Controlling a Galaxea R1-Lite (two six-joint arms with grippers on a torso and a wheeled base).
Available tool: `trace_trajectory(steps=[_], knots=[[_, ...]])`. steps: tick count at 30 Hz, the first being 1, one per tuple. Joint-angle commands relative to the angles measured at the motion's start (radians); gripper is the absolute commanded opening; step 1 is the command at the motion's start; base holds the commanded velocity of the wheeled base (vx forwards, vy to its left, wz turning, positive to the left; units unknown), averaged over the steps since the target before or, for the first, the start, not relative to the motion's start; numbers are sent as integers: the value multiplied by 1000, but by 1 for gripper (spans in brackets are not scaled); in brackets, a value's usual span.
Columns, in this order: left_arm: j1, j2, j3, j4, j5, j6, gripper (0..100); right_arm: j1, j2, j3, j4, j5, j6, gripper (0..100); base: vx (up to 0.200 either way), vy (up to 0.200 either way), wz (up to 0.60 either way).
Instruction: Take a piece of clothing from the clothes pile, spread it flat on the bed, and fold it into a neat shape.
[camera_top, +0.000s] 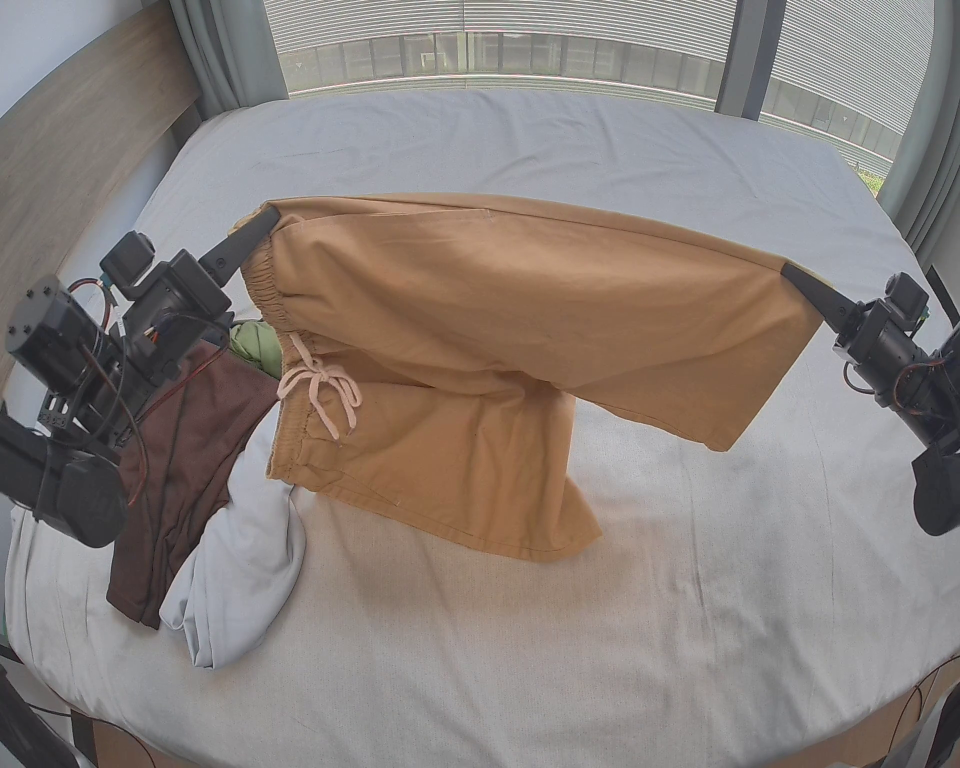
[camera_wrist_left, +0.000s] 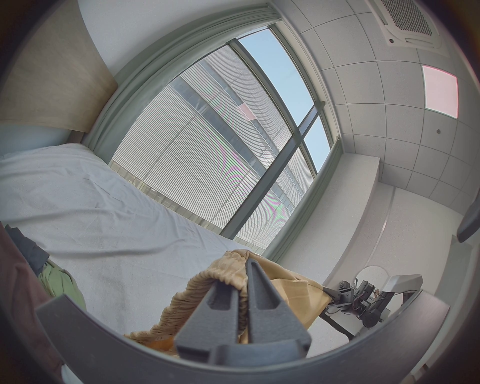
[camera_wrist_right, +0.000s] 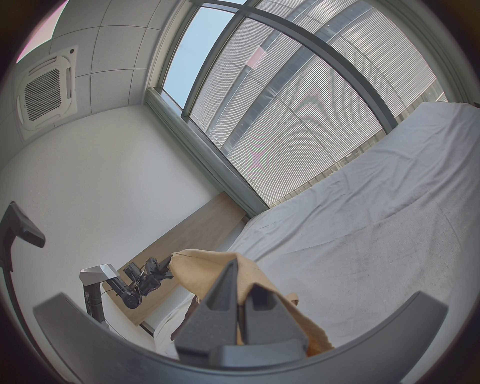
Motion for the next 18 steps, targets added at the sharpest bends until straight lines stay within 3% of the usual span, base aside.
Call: trace_trajectory(steps=[1, 18], knots=[[-1, 136, -90, -14, 19, 1, 0, -10, 118, -85, 0, -4, 1, 0, 0, 0, 0], [-7, 340, -325, -14, 114, 1, 0, -14, 317, -323, 41, -5, 3, 0, 0, 0, 0]])
